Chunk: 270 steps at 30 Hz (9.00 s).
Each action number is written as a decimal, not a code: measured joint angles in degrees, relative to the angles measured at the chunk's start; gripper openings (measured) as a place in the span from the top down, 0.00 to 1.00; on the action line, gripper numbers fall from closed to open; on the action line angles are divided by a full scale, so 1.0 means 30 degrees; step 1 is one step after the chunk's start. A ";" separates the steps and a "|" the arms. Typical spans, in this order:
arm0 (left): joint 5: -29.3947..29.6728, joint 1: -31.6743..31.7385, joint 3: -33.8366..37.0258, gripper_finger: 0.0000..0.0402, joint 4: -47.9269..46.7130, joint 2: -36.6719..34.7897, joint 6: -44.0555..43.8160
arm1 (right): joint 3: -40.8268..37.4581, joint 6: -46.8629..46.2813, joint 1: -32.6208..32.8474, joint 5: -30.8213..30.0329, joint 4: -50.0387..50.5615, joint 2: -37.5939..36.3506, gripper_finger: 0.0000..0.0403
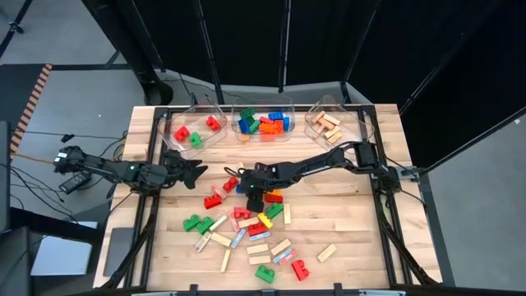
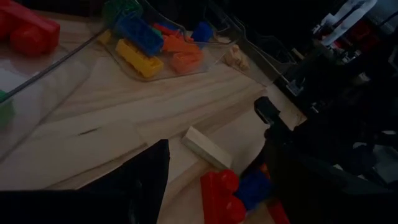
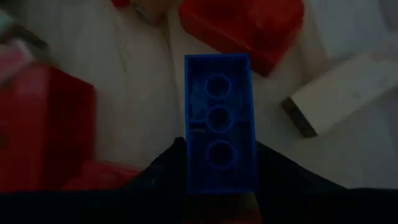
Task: Sort blocks by size
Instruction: Put the large blue game piece into the middle transparent bin, then put the large yellow game piece into the middle transparent bin, then put the large red game piece into the middle transparent bin, then put the small green game piece into the left transparent bin
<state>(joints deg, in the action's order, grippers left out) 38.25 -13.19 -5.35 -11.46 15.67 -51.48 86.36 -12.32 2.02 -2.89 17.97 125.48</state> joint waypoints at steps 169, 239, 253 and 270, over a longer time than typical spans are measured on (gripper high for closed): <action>0.0910 0.0007 0.0010 0.33 -0.0076 0.0853 -0.0430 | -0.2141 0.4097 -0.0564 0.3478 0.9237 -0.3223 0.75; 0.1066 0.0002 0.0010 0.33 -0.0182 0.0901 0.0066 | -0.2074 0.5442 0.1660 0.5560 0.5023 -0.3114 0.29; 0.1074 0.0004 0.0010 0.33 -0.0175 0.0901 0.0073 | -0.3672 0.4879 0.1697 0.2156 0.4067 -0.3158 0.57; 0.1081 0.0006 0.0010 0.33 -0.0175 0.0901 0.0073 | 0.2269 0.6839 -0.1653 0.0399 0.5478 -0.3070 0.57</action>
<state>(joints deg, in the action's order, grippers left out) 41.50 -13.17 -5.32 -11.99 18.37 -51.27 93.17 8.20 -2.93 -1.70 34.40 116.27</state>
